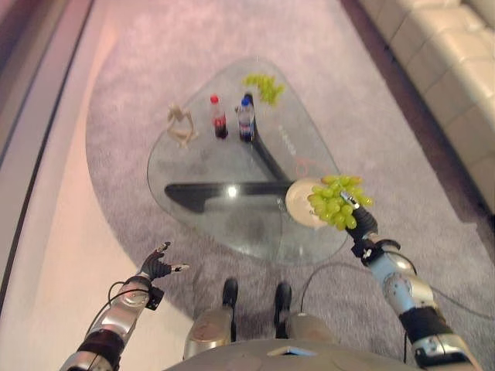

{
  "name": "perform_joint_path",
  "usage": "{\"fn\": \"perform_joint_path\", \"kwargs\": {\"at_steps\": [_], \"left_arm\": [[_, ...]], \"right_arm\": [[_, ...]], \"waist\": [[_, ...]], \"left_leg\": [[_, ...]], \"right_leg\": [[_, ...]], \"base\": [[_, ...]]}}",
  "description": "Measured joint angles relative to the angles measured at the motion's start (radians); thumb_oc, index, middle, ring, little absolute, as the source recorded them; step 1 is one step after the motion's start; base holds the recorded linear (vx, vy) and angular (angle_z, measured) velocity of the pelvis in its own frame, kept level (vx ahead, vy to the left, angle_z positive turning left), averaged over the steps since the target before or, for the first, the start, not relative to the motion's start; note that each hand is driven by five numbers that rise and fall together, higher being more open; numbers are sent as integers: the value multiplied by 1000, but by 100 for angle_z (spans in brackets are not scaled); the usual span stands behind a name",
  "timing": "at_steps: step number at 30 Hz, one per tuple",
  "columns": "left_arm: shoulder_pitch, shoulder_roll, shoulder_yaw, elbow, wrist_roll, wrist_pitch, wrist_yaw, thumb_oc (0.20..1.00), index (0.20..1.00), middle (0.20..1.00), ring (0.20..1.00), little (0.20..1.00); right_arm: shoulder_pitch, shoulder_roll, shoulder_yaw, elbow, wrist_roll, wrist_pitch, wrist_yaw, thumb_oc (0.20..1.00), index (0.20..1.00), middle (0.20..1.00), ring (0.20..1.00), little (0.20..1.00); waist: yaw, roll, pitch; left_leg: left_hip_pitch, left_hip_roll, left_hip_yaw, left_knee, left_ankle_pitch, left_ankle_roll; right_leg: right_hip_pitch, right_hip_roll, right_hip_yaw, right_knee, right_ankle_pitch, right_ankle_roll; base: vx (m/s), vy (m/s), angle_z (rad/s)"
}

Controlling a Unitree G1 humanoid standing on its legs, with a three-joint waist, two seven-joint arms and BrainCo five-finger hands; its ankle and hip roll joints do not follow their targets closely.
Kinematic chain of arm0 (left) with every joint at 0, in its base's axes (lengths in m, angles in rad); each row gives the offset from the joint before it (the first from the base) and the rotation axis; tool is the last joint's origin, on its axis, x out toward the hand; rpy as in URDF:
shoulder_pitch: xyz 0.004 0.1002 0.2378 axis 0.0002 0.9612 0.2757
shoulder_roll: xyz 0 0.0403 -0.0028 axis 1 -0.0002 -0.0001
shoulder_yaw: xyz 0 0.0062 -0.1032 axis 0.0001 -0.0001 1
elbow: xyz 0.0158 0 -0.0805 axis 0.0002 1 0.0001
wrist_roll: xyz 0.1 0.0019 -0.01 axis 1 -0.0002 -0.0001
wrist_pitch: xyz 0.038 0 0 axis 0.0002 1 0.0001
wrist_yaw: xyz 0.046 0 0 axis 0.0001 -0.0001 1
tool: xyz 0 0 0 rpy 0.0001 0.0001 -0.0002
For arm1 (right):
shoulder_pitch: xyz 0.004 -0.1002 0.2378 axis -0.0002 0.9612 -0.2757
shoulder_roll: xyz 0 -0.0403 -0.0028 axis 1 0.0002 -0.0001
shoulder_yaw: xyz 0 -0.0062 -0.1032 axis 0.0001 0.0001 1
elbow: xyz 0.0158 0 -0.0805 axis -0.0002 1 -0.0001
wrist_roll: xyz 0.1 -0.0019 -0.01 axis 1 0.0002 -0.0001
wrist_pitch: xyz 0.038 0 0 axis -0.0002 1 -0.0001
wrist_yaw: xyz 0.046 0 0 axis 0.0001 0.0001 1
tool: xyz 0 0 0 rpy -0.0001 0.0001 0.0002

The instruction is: Pick up fruits into the plate

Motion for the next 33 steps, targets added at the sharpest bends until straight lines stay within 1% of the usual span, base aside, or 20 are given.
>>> {"fn": "perform_joint_path", "kwargs": {"at_steps": [1, 3, 4, 5, 6, 7, 10, 13, 14, 15, 16, 17, 20, 23, 26, 28, 29, 30, 32, 33], "left_arm": [[-28, -21, -2, 67, -22, -28, 12, 1000, 1000, 1000, 1000, 1000], [-57, -41, -1, 131, -52, -35, 15, 1000, 1000, 1000, 1000, 1000], [-64, -44, -3, 151, -65, -36, 15, 1000, 1000, 1000, 1000, 1000], [-77, -48, -4, 171, -81, -35, 15, 1000, 1000, 1000, 1000, 1000], [-90, -49, -8, 191, -103, -38, 15, 1000, 1000, 1000, 1000, 1000], [-102, -55, -11, 208, -123, -38, 15, 1000, 1000, 1000, 1000, 1000], [-106, -58, -13, 252, -157, -44, 16, 1000, 1000, 1000, 1000, 1000], [-151, -59, -42, 258, -186, -51, 25, 1000, 1000, 1000, 1000, 1000], [-160, -60, -42, 258, -188, -51, 25, 1000, 1000, 1000, 1000, 1000], [-175, -62, -51, 255, -199, -53, 31, 1000, 1000, 1000, 1000, 1000], [-185, -58, -61, 248, -203, -52, 37, 1000, 1000, 1000, 1000, 1000], [-193, -57, -62, 243, -206, -52, 40, 1000, 1000, 1000, 1000, 1000], [-211, -49, -80, 235, -217, -52, 44, 1000, 1000, 1000, 1000, 1000], [-213, -48, -86, 234, -224, -50, 44, 1000, 1000, 1000, 1000, 1000], [-211, -38, -119, 208, -242, -51, 47, 1000, 1000, 1000, 1000, 1000], [-211, -39, -128, 182, -254, -52, 48, 1000, 1000, 1000, 1000, 1000], [-211, -39, -128, 182, -254, -52, 48, 1000, 1000, 1000, 1000, 1000], [-211, -39, -139, 174, -257, -53, 50, 1000, 1000, 1000, 1000, 1000], [-208, -37, -155, 169, -264, -54, 52, 1000, 1000, 1000, 1000, 1000], [-207, -37, -162, 163, -264, -56, 52, 1000, 1000, 1000, 1000, 1000]], "right_arm": [[-47, -12, 7, 29, -17, -10, -15, 200, 200, 200, 200, 200], [-125, -19, 7, 80, -37, -14, -38, 200, 200, 200, 200, 200], [-148, -20, 7, 92, -47, -16, -46, 200, 200, 200, 200, 200], [-183, -26, 7, 112, -66, -17, -55, 200, 200, 200, 200, 200], [-221, -42, 10, 135, -88, -17, -62, 200, 200, 200, 200, 200], [-261, -62, 16, 169, -107, -17, -72, 200, 200, 200, 200, 200], [-332, -76, 29, 235, -141, -15, -92, 200, 200, 200, 200, 200], [-442, -131, 55, 300, -183, -14, -123, 200, 200, 200, 200, 200], [-453, -135, 55, 308, -185, -14, -128, 200, 200, 200, 200, 200], [-480, -138, 61, 331, -207, -10, -144, 200, 200, 200, 200, 200], [-507, -144, 71, 349, -216, -5, -156, 200, 200, 200, 200, 200], [-529, -151, 76, 351, -221, 2, -167, 200, 200, 200, 200, 200], [-612, -175, 89, 389, -223, 25, -193, 200, 200, 200, 200, 200], [-643, -182, 89, 400, -223, 43, -208, 200, 200, 200, 200, 200], [-715, -190, 96, 431, -241, 78, -230, 200, 200, 200, 200, 200], [-755, -202, 98, 443, -250, 100, -258, 200, 200, 200, 200, 200], [-755, -202, 98, 443, -250, 100, -258, 200, 200, 200, 200, 200], [-765, -221, 98, 444, -252, 114, -281, 200, 200, 200, 200, 200], [-788, -230, 103, 458, -264, 130, -288, 200, 200, 200, 200, 200], [-811, -239, 120, 462, -282, 142, -301, 376, 376, 376, 376, 376]], "waist": [[-2, 6, 38], [-2, 15, 102], [-4, 17, 114], [-2, 23, 139], [0, 33, 167], [6, 45, 182], [12, 52, 188], [26, 53, 189], [29, 54, 191], [41, 54, 192], [42, 55, 192], [46, 55, 192], [56, 57, 192], [71, 58, 193], [77, 60, 193], [85, 63, 194], [85, 63, 194], [93, 64, 194], [95, 64, 194], [96, 65, 193]], "left_leg": [[-20, -1, -2, 10, 2, -2], [-44, 0, -3, 21, 4, -5], [-59, -1, -4, 28, 4, -6], [-78, 0, -4, 35, 5, -6], [-101, 1, -6, 47, 5, -7], [-129, 1, -5, 51, 7, -9], [-172, 1, -3, 63, 8, -9], [-274, -2, 0, 90, 12, -8], [-283, -2, 0, 93, 13, -7], [-303, -3, -2, 105, 14, -7], [-322, -7, -4, 110, 13, -8], [-345, -11, -6, 119, 14, -8], [-414, -22, -16, 138, 25, -9], [-446, -32, -22, 149, 32, -10], [-492, -48, -25, 169, 33, -8], [-532, -55, -24, 187, 34, -8], [-532, -55, -24, 187, 34, -8], [-550, -57, -24, 198, 34, -8], [-560, -59, -23, 204, 34, -8], [-570, -62, -21, 206, 34, -8]], "right_leg": [[-16, -1, -1, 3, 3, 2], [-38, 0, -3, 8, 6, 1], [-50, 0, -3, 12, 6, 2], [-71, 1, -3, 19, 7, 0], [-94, 1, -4, 31, 10, -5], [-126, 1, -3, 43, 11, -6], [-182, -2, -6, 77, 7, -6], [-305, -9, 0, 144, -5, -10], [-315, -10, 0, 150, -5, -10], [-341, -14, -1, 176, -17, -6], [-374, -21, -2, 215, -37, -11], [-408, -26, -3, 250, -52, -9], [-508, -47, -9, 345, -82, -17], [-560, -63, -9, 408, -107, -22], [-626, -86, -6, 475, -135, -20], [-671, -95, -1, 506, -139, -22], [-671, -95, -1, 506, -139, -22], [-687, -96, 0, 514, -139, -22], [-698, -98, 2, 521, -140, -21], [-711, -101, 7, 527, -140, -20]], "base": [[-105, -28, 2], [-109, -25, 1], [-74, 2, -1], [-74, 9, 0], [-58, 14, -3], [-66, 14, -3], [-72, 23, -5], [-51, 10, -5], [-31, -20, -1], [-25, -20, 5], [-70, -13, 8], [-59, -3, 8], [-32, 17, 13], [-30, 46, 13], [-29, 39, 11], [-11, 32, 6], [-24, 52, 1], [-24, 46, 1], [-24, 46, 0], [0, 0, 0]]}}
